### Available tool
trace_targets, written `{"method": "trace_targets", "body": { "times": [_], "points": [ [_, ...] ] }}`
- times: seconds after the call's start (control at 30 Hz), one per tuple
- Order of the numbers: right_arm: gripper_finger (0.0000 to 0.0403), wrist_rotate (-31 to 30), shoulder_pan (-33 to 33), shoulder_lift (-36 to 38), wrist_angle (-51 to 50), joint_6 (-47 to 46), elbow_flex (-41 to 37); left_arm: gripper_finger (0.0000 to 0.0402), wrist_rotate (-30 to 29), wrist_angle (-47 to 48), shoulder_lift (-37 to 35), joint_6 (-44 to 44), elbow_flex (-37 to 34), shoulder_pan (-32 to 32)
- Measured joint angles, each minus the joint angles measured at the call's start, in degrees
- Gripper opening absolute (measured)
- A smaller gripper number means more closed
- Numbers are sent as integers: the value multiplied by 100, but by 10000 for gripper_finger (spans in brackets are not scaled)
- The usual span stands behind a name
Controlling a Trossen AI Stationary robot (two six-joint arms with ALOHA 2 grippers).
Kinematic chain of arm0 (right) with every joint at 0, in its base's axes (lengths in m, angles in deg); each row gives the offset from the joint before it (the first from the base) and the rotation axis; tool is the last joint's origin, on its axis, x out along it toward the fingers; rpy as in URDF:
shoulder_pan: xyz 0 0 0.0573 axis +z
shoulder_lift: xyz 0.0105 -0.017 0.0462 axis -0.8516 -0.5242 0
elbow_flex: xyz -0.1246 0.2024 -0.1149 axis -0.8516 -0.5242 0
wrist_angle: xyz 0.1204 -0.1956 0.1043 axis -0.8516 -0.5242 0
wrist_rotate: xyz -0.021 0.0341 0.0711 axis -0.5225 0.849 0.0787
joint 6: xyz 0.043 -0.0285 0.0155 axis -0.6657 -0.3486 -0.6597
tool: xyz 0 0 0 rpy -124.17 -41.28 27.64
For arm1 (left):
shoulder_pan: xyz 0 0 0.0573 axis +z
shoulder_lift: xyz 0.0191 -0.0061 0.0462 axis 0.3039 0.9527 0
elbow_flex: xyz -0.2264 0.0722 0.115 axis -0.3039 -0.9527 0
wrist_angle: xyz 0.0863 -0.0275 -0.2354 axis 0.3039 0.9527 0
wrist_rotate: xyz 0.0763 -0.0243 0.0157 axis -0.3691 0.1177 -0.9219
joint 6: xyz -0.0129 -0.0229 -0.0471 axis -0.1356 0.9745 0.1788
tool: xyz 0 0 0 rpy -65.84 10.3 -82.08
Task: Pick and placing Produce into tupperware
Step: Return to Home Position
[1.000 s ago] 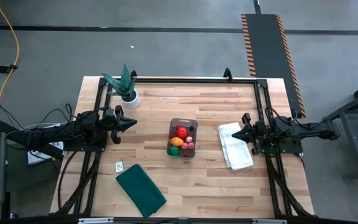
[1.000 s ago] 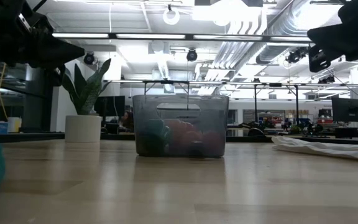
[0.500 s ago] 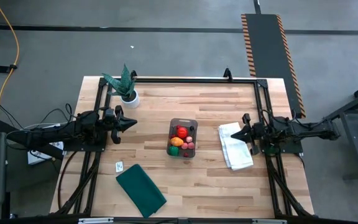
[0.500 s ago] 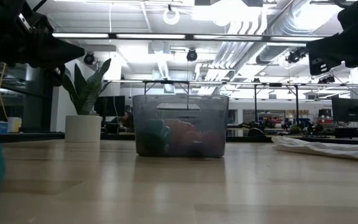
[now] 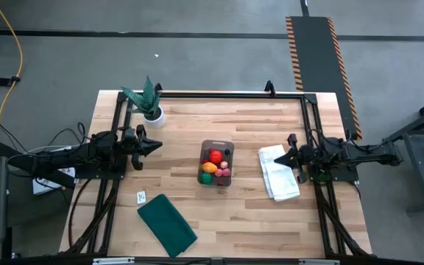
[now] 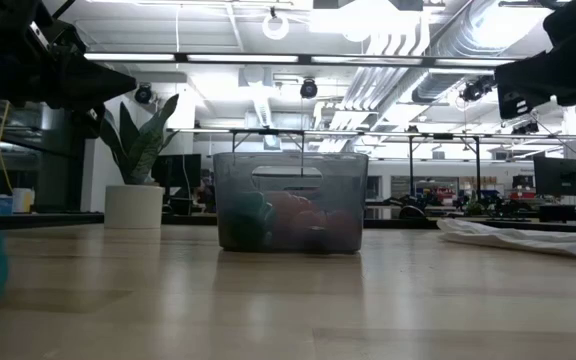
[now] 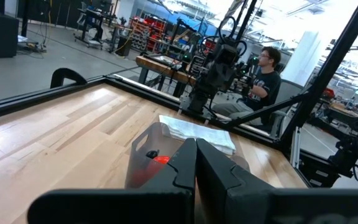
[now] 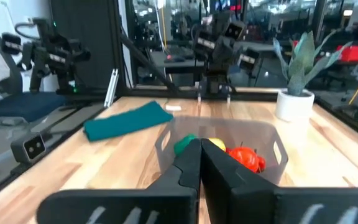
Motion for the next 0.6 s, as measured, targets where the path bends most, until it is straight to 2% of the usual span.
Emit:
{"method": "trace_targets", "body": {
  "times": [0.37, 0.43, 0.6],
  "points": [
    [0, -11, 0, 0, 465, 146, 2, 1, 0, 0, -1, 0, 0, 0],
    [0, -10, 2, 0, 872, 137, -173, 1, 0, 0, -1, 0, 0, 0],
    [0, -61, 0, 7, 1106, 199, -214, 1, 0, 0, 1, 0, 0, -2]
  ]
}}
